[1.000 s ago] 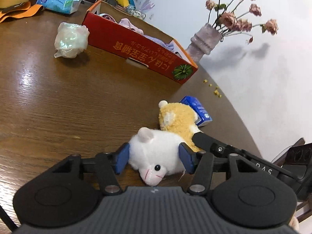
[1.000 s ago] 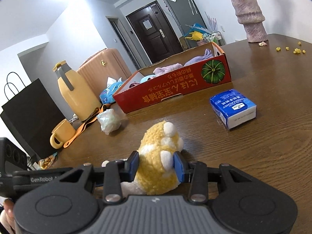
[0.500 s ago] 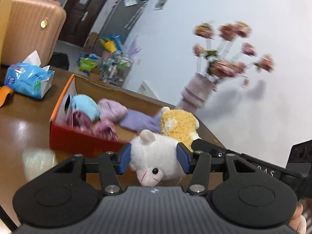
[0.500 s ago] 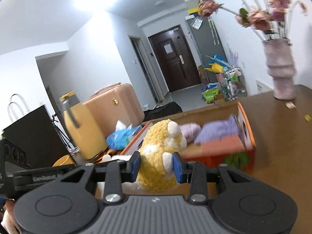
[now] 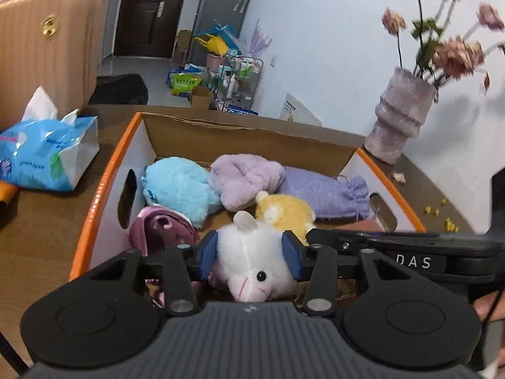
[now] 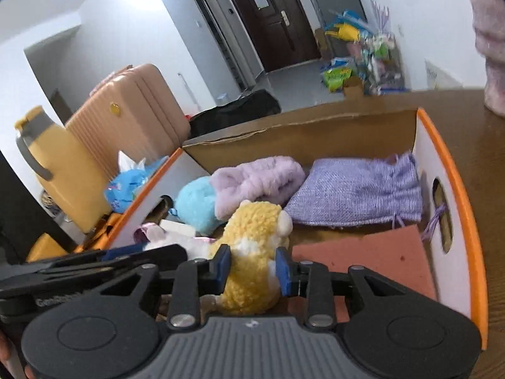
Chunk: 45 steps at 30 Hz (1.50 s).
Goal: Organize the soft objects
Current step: 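Carry the sheep plush with both grippers into the box and open them, then withdraw both open grippers from the box back over the table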
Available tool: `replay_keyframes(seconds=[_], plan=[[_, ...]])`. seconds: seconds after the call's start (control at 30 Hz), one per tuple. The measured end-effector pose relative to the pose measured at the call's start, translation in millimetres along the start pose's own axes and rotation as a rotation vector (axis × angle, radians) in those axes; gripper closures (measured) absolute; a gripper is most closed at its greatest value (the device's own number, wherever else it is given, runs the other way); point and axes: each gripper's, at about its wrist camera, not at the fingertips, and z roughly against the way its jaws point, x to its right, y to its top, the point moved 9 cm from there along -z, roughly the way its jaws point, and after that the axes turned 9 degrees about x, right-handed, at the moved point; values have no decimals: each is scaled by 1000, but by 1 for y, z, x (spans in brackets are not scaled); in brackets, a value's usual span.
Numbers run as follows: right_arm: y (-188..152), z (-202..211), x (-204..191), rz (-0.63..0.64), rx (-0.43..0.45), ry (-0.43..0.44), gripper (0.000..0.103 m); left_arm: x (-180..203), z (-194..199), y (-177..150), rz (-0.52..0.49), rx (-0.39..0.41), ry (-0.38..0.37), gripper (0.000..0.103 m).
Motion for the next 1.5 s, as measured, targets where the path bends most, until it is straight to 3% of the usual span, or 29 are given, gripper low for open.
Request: replay_keyframes(seconds=[0.1, 0.17, 0.23, 0.3, 0.5, 0.57, 0.67, 0.77, 0.8, 0.83, 0.9, 1.13, 1.27, 1.4, 1.5], plan=[[-4, 1, -9, 107, 11, -52, 73, 0, -2, -6, -36, 14, -15, 52], [-4, 3, -14, 129, 9, -66, 72, -7, -2, -8, -5, 6, -19, 39], [1, 10, -18, 137, 12, -74, 71, -9, 8, -4, -5, 4, -32, 39], [9, 24, -22, 155, 36, -88, 71, -7, 29, 10, -35, 53, -17, 39], [47, 104, -27, 216, 149, -173, 66, -9, 113, 49, -101, 181, 33, 39], [55, 137, -28, 256, 191, -232, 62, -9, 136, 54, -147, 212, 71, 39], [57, 177, -32, 293, 247, -279, 43, -11, 166, 52, -175, 265, 117, 32], [50, 212, -43, 348, 354, -288, 25, -10, 194, 47, -188, 368, 162, 18], [47, 222, -47, 376, 406, -296, 14, -10, 203, 46, -195, 414, 179, 16], [44, 233, -52, 400, 469, -312, 12, -9, 212, 45, -200, 453, 191, 14], [34, 248, -60, 430, 527, -326, 12, -4, 224, 41, -211, 474, 192, 14], [20, 271, -75, 410, 540, -337, 12, 5, 257, 34, -211, 504, 172, 11], [8, 285, -86, 411, 564, -336, 12, 5, 278, 22, -214, 527, 197, 10], [-26, 312, -96, 386, 592, -331, 12, 4, 311, -16, -228, 551, 252, 6], [-74, 328, -104, 388, 575, -318, 12, 6, 339, -60, -206, 545, 215, 3]])
